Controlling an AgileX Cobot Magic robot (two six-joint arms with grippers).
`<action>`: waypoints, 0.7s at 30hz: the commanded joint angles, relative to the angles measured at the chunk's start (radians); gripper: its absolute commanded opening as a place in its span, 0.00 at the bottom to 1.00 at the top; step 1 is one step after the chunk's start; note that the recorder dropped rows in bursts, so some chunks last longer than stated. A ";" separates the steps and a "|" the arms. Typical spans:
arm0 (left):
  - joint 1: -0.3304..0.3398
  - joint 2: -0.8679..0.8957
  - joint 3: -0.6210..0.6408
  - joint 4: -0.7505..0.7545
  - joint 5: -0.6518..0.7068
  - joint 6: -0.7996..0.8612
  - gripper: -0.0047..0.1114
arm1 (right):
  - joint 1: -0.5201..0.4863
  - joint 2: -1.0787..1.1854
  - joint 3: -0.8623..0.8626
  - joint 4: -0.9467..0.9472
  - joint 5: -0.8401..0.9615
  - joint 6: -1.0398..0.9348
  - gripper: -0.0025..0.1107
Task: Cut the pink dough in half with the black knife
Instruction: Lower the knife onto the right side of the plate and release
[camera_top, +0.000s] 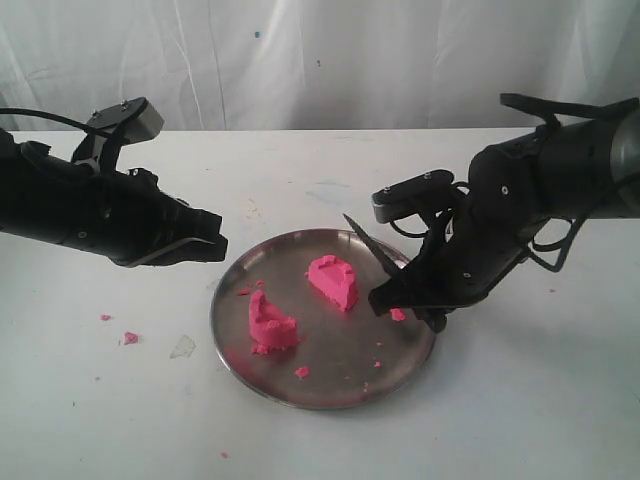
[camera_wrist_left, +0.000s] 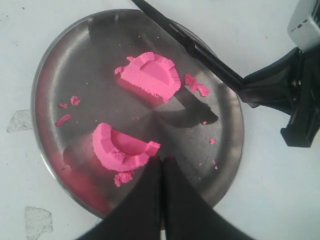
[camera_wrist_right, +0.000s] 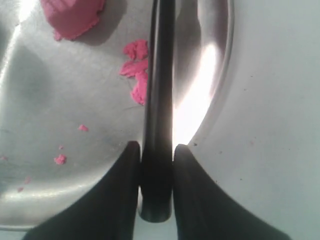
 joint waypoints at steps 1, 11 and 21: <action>-0.001 -0.003 0.005 -0.017 0.014 -0.002 0.04 | -0.004 -0.001 -0.001 0.087 0.034 -0.121 0.02; -0.001 -0.003 0.005 -0.017 0.014 -0.002 0.04 | -0.004 -0.001 -0.001 0.134 0.050 -0.203 0.08; -0.001 -0.003 0.005 -0.017 0.014 -0.002 0.04 | -0.004 -0.001 -0.003 0.134 0.008 -0.201 0.42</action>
